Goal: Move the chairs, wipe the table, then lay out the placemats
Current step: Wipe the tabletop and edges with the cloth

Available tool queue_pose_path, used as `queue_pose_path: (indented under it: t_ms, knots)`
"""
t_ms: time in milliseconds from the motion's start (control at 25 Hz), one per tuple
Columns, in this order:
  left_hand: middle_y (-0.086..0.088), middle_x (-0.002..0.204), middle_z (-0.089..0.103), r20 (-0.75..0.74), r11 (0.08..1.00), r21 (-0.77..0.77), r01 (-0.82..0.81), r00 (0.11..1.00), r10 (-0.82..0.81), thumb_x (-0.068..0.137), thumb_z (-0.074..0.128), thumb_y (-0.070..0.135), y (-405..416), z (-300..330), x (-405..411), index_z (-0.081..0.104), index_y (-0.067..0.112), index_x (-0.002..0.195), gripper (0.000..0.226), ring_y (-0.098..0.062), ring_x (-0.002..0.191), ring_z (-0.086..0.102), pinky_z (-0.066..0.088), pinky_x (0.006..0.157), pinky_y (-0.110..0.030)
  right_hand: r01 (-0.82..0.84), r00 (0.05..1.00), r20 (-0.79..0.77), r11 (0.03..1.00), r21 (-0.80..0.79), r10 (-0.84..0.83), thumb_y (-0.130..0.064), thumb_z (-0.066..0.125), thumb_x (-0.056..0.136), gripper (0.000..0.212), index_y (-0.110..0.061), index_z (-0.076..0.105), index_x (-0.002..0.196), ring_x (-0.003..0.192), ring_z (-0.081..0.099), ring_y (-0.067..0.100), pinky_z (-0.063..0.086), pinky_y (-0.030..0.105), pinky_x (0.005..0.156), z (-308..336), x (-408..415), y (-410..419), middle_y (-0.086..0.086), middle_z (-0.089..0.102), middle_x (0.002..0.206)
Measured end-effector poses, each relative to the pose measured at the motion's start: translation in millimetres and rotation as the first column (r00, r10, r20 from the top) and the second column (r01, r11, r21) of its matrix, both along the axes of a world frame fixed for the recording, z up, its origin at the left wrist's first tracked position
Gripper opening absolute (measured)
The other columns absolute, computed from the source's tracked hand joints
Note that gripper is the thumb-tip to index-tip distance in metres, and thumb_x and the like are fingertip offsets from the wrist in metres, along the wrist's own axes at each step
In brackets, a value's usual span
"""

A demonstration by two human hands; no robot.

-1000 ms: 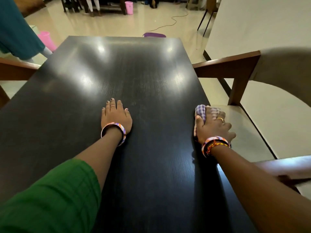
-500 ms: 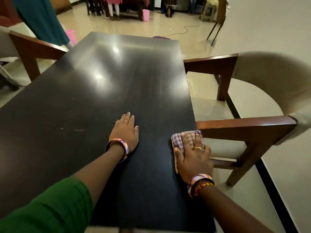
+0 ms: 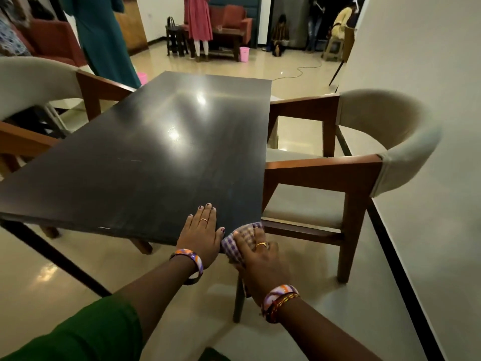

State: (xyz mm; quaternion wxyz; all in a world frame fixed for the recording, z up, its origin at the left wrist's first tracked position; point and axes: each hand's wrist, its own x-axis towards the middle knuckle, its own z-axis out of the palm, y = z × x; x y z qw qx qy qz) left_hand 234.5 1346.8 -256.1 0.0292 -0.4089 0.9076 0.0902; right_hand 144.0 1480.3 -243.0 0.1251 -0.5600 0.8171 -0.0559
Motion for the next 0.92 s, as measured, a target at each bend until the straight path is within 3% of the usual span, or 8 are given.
queue_pose_path:
  t_ms: [160, 240, 360, 480, 640, 800, 840, 920]
  knots:
    - [-0.009, 0.153, 0.026, 0.005, 0.997, -0.066, -0.045, 0.999, 0.046, 0.1, 0.026, 0.038, 10, 7, 0, 0.025, 0.01, 0.146, 0.054, -0.023, 0.142, 0.024, 0.022, 0.116, -0.032, -0.212, 0.976, 0.049, 0.977, 0.003, 0.212, -0.025, 0.057, 0.091, 0.066, -0.037, 0.023, 0.145, 0.131, 0.034, 0.03, 0.043, 0.041, 0.102, 12, -27, 12, 0.004, 0.01, 0.156]
    - [-0.008, 0.141, 0.039, 0.046, 0.985, -0.169, -0.041, 0.998, 0.05, 0.099, 0.028, 0.039, 9, 12, -9, 0.037, 0.013, 0.136, 0.046, -0.022, 0.127, 0.04, 0.039, 0.097, -0.029, -0.37, 0.928, 0.055, 0.929, 0.031, 0.368, -0.024, 0.065, 0.085, 0.063, -0.036, 0.036, 0.14, 0.128, 0.04, 0.026, 0.044, 0.037, 0.1, 25, -53, 8, 0.002, 0.025, 0.151]
    - [-0.006, 0.13, 0.043, 0.105, 0.97, -0.221, -0.101, 0.986, 0.126, 0.099, 0.028, 0.039, 10, 17, -33, 0.041, 0.014, 0.125, 0.038, -0.021, 0.111, 0.046, 0.041, 0.074, -0.027, -0.564, 0.825, 0.079, 0.806, 0.181, 0.56, -0.024, 0.068, 0.082, 0.059, -0.032, 0.045, 0.136, 0.12, 0.048, 0.022, 0.046, 0.031, 0.092, 48, -89, -12, 0.002, 0.046, 0.135]
    - [-0.009, 0.13, 0.042, 0.148, 0.947, -0.165, -0.277, 0.942, 0.302, 0.099, 0.03, 0.038, 12, 16, -62, 0.042, 0.011, 0.124, 0.039, -0.026, 0.114, 0.044, 0.05, 0.085, -0.036, -0.643, 0.761, 0.103, 0.721, 0.259, 0.641, -0.022, 0.067, 0.083, 0.058, -0.029, 0.045, 0.136, 0.119, 0.049, 0.021, 0.048, 0.032, 0.094, 66, -123, -30, 0.003, 0.05, 0.132]
    - [-0.015, 0.142, 0.034, 0.236, 0.884, -0.061, -0.463, 0.854, 0.463, 0.097, 0.031, 0.044, 12, 20, -94, 0.037, 0.008, 0.133, 0.051, -0.034, 0.129, 0.036, 0.043, 0.099, -0.053, -0.666, 0.743, 0.116, 0.711, 0.226, 0.659, -0.021, 0.065, 0.085, 0.056, -0.028, 0.045, 0.136, 0.124, 0.046, 0.019, 0.047, 0.032, 0.098, 84, -184, -48, 0.0, 0.049, 0.135]
    - [-0.011, 0.158, 0.009, 0.281, 0.92, 0.065, -0.386, 0.892, 0.354, 0.098, 0.024, 0.048, 17, 26, -129, 0.016, 0.012, 0.148, 0.062, -0.032, 0.146, 0.009, 0.02, 0.111, -0.06, -0.678, 0.731, 0.02, 0.721, 0.142, 0.683, -0.024, 0.064, 0.086, 0.054, -0.029, 0.045, 0.137, 0.121, 0.048, 0.018, 0.047, 0.03, 0.096, 106, -244, -77, 0.0, 0.05, 0.134]
    - [-0.011, 0.158, 0.011, 0.244, 0.917, 0.109, -0.384, 0.904, 0.35, 0.098, 0.025, 0.047, 16, 30, -141, 0.02, 0.013, 0.148, 0.06, -0.031, 0.146, 0.011, 0.02, 0.112, -0.058, -0.684, 0.724, 0.001, 0.718, 0.129, 0.689, -0.024, 0.064, 0.086, 0.054, -0.029, 0.045, 0.137, 0.121, 0.048, 0.018, 0.046, 0.03, 0.096, 110, -261, -84, 0.0, 0.05, 0.134]
    - [-0.013, 0.149, 0.032, 0.123, 0.908, 0.183, -0.377, 0.925, 0.36, 0.099, 0.028, 0.043, 14, 37, -171, 0.039, 0.014, 0.138, 0.05, -0.029, 0.136, 0.033, 0.033, 0.11, -0.049, -0.689, 0.718, -0.034, 0.716, 0.113, 0.696, -0.025, 0.065, 0.085, 0.056, -0.031, 0.044, 0.137, 0.12, 0.048, 0.019, 0.046, 0.031, 0.096, 115, -303, -96, 0.001, 0.049, 0.134]
